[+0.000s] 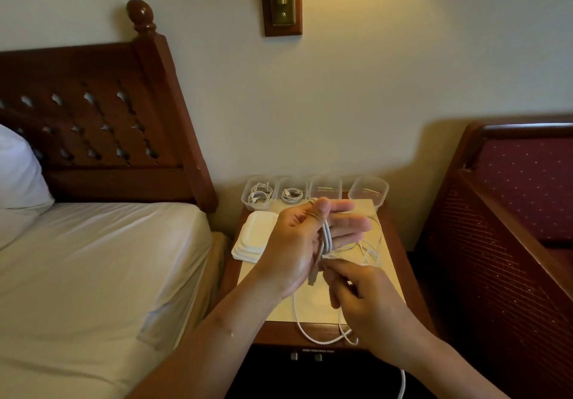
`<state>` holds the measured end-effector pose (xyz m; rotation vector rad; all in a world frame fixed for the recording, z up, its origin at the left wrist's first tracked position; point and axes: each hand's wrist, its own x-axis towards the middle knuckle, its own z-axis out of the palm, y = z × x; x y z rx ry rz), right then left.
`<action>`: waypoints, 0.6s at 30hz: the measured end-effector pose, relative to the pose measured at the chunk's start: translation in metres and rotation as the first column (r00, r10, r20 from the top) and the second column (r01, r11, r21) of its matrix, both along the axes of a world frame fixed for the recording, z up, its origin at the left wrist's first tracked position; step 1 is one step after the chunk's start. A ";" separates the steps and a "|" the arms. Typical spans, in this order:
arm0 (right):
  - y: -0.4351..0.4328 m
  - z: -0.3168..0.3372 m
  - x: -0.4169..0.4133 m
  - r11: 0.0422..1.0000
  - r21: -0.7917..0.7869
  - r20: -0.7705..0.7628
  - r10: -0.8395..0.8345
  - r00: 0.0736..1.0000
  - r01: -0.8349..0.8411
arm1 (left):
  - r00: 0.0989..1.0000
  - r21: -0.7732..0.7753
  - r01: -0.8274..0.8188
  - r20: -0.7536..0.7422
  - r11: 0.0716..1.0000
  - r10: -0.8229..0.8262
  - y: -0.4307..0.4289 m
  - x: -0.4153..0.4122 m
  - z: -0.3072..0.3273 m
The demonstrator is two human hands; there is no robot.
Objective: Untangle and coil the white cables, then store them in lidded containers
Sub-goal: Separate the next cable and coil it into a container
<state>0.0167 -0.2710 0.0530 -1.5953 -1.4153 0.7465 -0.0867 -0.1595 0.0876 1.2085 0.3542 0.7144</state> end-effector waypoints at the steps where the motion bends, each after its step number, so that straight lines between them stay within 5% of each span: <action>1: -0.003 0.001 -0.002 1.000 -0.009 0.027 0.030 0.999 -0.030 | 0.996 0.117 -0.037 -0.080 0.992 0.047 0.005 -0.001 -0.001; 5: -0.009 0.012 0.005 1.000 0.029 0.194 -0.006 0.981 0.001 | 0.922 0.418 0.089 -0.379 0.904 0.084 0.017 -0.008 -0.002; 9: -0.013 0.034 0.021 0.997 0.074 0.220 -0.011 0.975 -0.006 | 0.831 0.434 0.374 -0.549 0.819 -0.089 0.019 -0.014 -0.004; 13: -0.012 0.042 0.034 0.976 0.218 0.278 -0.074 0.958 0.012 | 0.828 0.152 0.493 -0.386 0.857 -0.407 0.018 -0.018 -0.010; 18: -0.001 0.034 0.043 0.910 0.411 0.181 -0.146 0.973 0.060 | 0.823 0.038 0.548 -0.199 0.835 -0.531 0.005 -0.017 -0.017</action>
